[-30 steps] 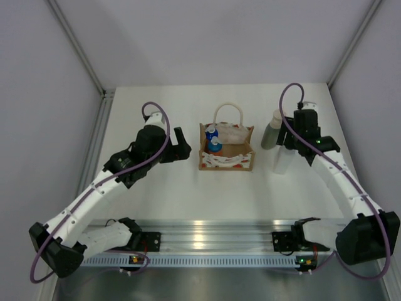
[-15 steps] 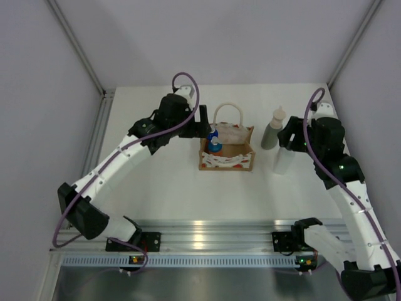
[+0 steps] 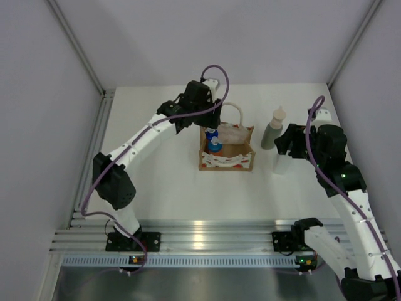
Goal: Take the personal care products out of the canvas bag
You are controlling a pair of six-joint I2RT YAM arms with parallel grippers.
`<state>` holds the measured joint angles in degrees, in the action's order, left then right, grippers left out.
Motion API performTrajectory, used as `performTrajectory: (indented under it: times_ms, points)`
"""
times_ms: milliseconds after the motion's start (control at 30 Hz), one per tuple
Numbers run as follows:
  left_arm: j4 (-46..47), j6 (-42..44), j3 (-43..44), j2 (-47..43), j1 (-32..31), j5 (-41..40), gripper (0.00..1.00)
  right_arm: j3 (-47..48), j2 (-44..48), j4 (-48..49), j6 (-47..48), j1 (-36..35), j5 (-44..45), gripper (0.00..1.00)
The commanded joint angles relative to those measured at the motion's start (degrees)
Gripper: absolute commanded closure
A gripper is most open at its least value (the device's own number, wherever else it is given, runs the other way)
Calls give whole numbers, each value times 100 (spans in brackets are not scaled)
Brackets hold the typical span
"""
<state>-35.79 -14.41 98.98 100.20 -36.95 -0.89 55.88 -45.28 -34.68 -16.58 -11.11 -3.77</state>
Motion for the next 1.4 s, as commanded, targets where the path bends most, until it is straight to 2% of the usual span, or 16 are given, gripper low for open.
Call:
performTrajectory:
  times_ms: [0, 133, 700, 800, 833, 933, 1367]
  points:
    - [-139, 334, 288, 210, -23, 62, 37, 37, 1, -39, 32, 4, -133, 33]
    - [-165, 352, 341, 447, -40, 62, 42, 72, -95, -39, 23, -14, -185, 33]
    - [-587, 404, 341, 948, -234, -500, 44, 99, -148, -39, 32, -49, -194, 33]
    - [-578, 404, 333, 1010, -234, -658, 41, 90, -157, -31, 32, -66, -194, 33]
    - [-578, 413, 341, 1027, -234, -719, 36, 90, -166, -39, 32, -66, -203, 33]
    - [-587, 413, 385, 1098, -234, -747, 30, 81, -192, -39, 41, -66, -194, 33]
    - [-640, 448, 438, 1414, -234, -764, 26, 55, -201, -30, 50, -84, -159, 33]
